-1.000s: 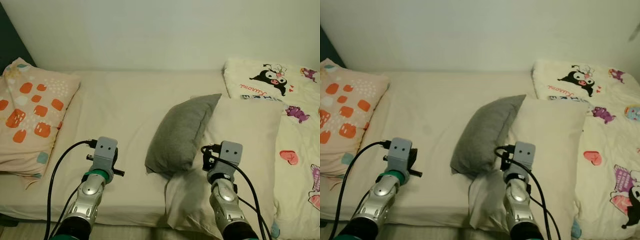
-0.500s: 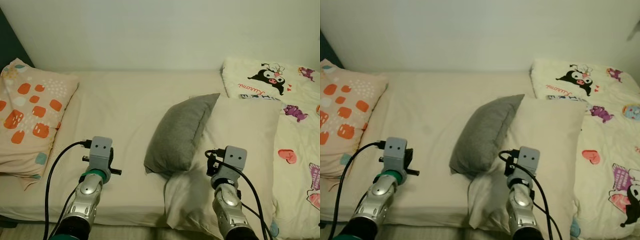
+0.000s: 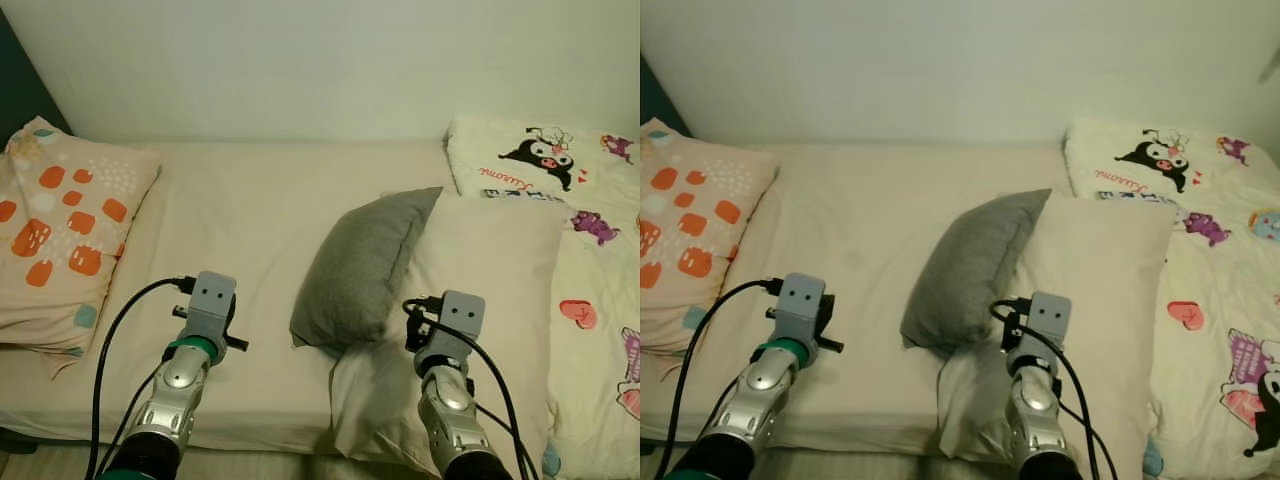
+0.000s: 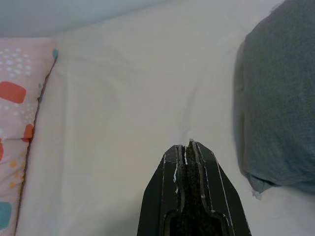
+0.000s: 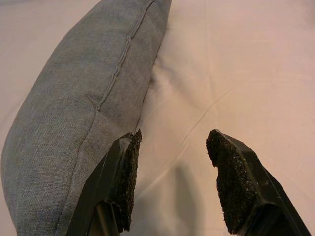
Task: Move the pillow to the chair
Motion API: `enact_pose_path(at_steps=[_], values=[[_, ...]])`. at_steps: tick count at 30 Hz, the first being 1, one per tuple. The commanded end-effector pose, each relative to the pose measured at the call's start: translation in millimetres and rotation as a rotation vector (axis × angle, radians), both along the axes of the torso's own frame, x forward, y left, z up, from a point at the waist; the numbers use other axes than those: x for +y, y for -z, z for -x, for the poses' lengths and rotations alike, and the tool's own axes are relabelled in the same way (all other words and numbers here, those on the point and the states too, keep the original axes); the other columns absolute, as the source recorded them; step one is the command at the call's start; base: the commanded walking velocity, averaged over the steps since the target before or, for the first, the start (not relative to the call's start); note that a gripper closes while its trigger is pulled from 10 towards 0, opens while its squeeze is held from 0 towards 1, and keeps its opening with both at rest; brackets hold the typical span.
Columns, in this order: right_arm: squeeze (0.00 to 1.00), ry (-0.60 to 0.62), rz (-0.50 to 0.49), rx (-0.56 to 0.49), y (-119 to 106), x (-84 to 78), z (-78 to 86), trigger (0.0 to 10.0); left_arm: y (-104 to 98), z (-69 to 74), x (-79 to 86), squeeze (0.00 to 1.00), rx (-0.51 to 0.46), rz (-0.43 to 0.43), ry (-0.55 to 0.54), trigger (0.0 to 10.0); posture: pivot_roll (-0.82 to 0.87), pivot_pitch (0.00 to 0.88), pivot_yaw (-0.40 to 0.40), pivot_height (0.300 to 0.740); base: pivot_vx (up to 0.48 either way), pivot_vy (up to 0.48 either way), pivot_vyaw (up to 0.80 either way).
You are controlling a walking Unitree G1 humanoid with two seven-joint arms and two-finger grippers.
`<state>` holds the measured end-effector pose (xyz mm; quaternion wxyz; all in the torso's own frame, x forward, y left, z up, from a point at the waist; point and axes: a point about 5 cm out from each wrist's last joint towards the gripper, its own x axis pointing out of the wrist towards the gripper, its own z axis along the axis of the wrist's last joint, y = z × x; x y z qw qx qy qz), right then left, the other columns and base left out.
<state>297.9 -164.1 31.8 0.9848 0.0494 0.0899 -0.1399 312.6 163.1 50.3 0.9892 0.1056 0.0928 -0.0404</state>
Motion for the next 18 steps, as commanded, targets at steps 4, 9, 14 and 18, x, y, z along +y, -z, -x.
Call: enact_pose_path(at_steps=[4,9,14,18], values=[[0.00,0.002,-0.039,0.036,6,0.0,2.4,10.0,0,-0.5,1.3,0.00,0.006,-0.036,-0.020,10.0,0.06,0.000,0.077,0.740,0.000,0.000,0.00],[0.00,-0.050,-0.063,0.045,7,5.0,0.3,10.0,-5,-1.0,-2.2,0.00,-0.012,-0.004,-0.012,10.0,0.07,0.000,0.067,0.740,0.000,0.000,0.00],[0.00,-0.061,-0.124,-0.042,-2,8.1,-1.0,10.0,-3,2.1,-2.2,0.00,0.000,0.008,-0.001,10.0,0.07,0.000,0.062,0.740,0.000,0.000,0.00],[0.00,-0.115,-0.163,-0.077,-5,9.0,-0.7,10.0,-5,4.2,-4.8,0.00,-0.019,0.000,0.010,10.0,0.07,0.000,0.027,0.740,0.000,0.000,0.00]])
